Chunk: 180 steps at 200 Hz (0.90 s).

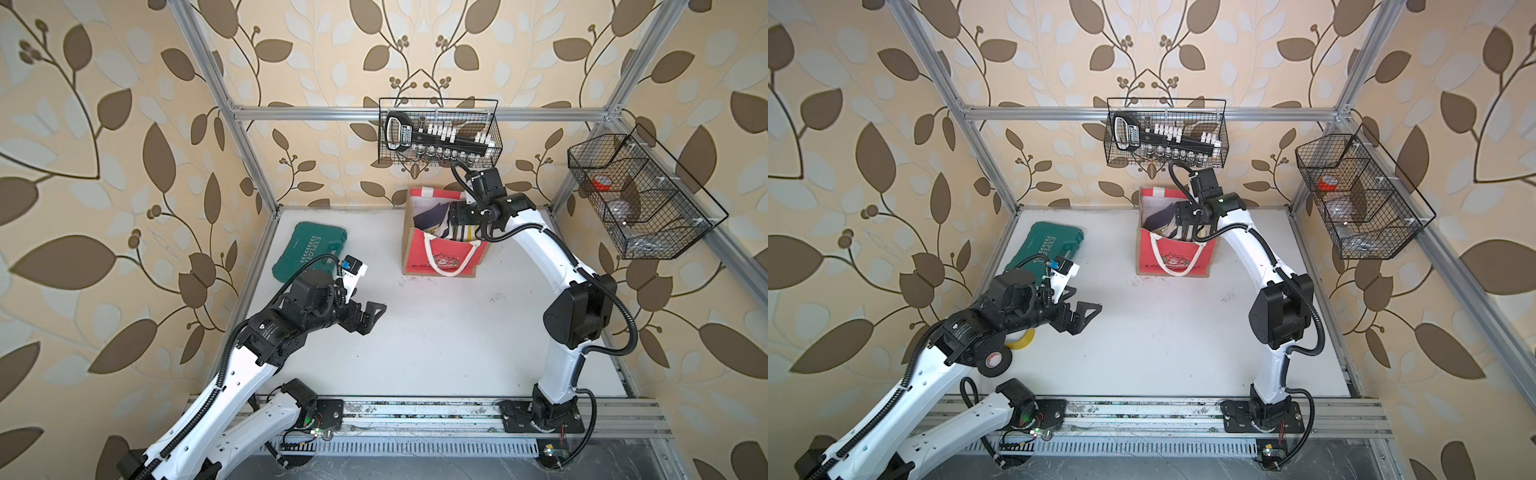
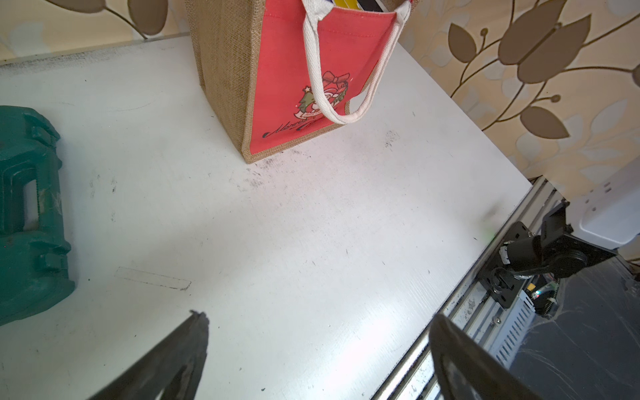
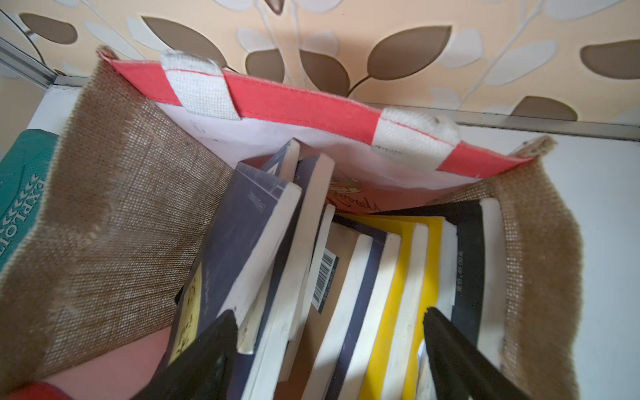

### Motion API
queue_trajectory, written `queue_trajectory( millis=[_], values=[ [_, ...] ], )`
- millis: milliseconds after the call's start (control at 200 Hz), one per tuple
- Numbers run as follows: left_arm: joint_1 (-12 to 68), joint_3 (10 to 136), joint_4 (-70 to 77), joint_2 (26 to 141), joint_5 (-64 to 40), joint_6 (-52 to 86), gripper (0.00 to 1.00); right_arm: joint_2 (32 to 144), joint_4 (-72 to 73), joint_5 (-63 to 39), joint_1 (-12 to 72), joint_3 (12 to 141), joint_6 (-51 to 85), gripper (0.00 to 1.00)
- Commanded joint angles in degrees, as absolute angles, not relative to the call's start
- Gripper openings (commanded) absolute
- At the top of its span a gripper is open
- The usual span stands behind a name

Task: Put the books into the canvas bag
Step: Place the book in the canvas bag.

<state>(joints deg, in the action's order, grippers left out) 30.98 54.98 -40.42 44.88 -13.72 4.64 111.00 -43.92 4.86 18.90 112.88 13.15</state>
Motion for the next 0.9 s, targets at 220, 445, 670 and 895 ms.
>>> queue_trajectory(
  millis=[220, 445, 670, 895],
  values=[
    [30.1, 55.1, -38.7, 43.2, -14.6, 4.0, 0.99, 124.9, -48.2, 4.9, 23.4, 131.1, 13.1, 0.82],
    [30.1, 55.0, -38.5, 43.3, -14.9, 4.0, 0.99, 123.3, -47.3, 5.3, 22.2, 127.3, 14.2, 0.82],
    [29.8, 55.3, -38.4, 44.0, -15.7, 4.0, 0.99, 113.4, -38.9, 6.2, 21.2, 111.2, 14.7, 0.82],
    [29.7, 55.1, -38.4, 43.7, -15.7, 4.1, 0.99, 113.2, -37.1, -4.4, 17.9, 107.0, 17.1, 0.83]
  ],
)
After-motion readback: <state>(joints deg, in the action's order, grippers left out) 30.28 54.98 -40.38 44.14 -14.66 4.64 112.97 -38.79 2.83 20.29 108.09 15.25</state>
